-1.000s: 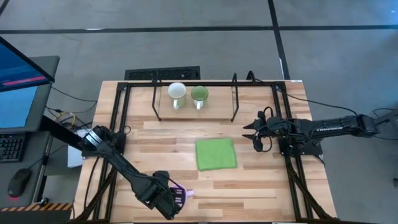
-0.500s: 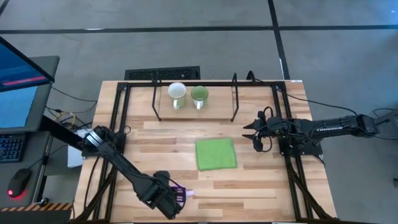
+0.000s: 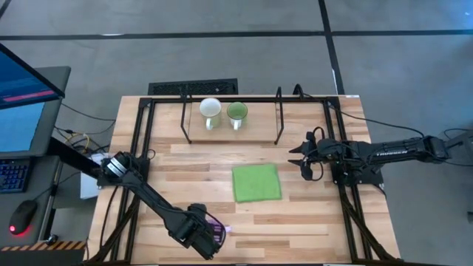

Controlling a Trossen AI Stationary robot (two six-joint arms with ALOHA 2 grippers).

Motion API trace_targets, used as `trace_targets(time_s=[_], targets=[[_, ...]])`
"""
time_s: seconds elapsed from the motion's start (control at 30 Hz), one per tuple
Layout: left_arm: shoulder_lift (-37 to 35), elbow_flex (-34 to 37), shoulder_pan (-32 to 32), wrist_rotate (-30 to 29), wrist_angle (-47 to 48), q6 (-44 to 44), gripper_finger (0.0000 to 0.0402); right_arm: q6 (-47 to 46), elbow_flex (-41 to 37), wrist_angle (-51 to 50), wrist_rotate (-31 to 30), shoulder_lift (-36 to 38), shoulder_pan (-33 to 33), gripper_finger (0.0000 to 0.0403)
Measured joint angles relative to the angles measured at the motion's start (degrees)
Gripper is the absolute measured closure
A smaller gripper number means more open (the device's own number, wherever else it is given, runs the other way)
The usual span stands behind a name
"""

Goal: Stack small to large cups/mugs on shelf
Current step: Put the purple mug on the shelf

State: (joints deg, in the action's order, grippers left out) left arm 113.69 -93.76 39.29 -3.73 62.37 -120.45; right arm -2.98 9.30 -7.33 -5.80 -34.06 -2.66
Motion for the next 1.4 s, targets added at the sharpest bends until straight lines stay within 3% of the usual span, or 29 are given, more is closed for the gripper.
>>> trace_targets(time_s=[0.6,0.9,1.4], targets=[[0.00,0.00,-2.22,-0.11,-3.39,9.92,0.0222,0.28,0.00,-0.12,0.00,0.00,0.00,0.0193],[0.00,0.00,-2.69,0.47,-3.36,8.45,0.0223,0.50,0.00,-1.48,0.00,0.00,0.00,0.0193],[0.75,0.09,-2.67,2.23,-2.67,7.15,0.0304,1.92,0.00,-2.35,0.00,0.01,0.00,0.0193]])
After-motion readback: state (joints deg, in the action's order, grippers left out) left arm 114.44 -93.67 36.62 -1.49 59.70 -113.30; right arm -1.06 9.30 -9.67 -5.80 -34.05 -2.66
